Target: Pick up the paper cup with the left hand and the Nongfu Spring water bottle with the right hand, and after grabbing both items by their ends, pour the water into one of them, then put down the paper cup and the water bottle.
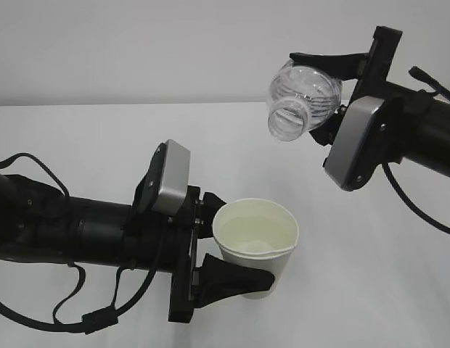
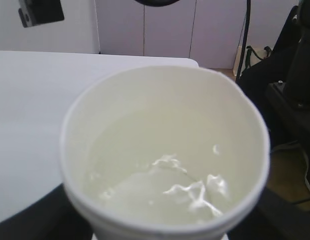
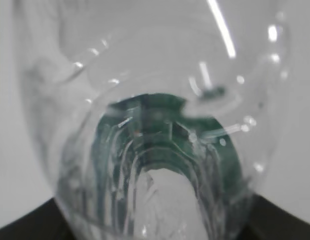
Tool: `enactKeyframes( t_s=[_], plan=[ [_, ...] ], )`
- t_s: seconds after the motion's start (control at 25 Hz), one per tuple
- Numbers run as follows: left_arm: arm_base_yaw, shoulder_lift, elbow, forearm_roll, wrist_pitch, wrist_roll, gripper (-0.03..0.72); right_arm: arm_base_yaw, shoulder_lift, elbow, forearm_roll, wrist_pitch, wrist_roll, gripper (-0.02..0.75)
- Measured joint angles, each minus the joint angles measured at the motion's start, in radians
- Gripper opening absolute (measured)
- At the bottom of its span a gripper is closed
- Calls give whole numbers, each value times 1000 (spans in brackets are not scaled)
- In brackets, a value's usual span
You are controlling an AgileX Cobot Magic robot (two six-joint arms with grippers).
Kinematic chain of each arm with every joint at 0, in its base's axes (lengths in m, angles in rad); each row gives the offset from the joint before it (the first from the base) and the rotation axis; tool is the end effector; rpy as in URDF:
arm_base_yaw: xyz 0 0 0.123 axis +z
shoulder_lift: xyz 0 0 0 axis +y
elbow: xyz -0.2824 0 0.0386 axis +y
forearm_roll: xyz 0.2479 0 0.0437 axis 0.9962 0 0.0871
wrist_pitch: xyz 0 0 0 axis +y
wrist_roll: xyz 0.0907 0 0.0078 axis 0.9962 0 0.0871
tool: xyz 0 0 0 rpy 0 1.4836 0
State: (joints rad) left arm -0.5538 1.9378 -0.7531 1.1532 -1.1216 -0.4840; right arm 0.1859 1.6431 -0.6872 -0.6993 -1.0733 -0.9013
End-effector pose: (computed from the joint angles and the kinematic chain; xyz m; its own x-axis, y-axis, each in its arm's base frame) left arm 0.2318 -0.2314 0.1394 -0.0454 0.2193 -0.9746 0.9989 0.0216 -0.0416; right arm 0.2975 0.1083 0.2308 0.7009 -0.6728 -0.2368 -0.1205 0.2155 -0.9690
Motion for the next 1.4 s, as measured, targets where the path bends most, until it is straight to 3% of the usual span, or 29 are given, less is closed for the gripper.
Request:
enactKeyframes(
  t_s=[0.48, 1.4],
  plan=[
    [0, 0, 0, -30, 11, 0, 504, 0, 0, 0, 96, 0, 128, 416],
    [0, 0, 0, -84, 47, 0, 504, 0, 0, 0, 343, 8, 614, 416]
  ],
)
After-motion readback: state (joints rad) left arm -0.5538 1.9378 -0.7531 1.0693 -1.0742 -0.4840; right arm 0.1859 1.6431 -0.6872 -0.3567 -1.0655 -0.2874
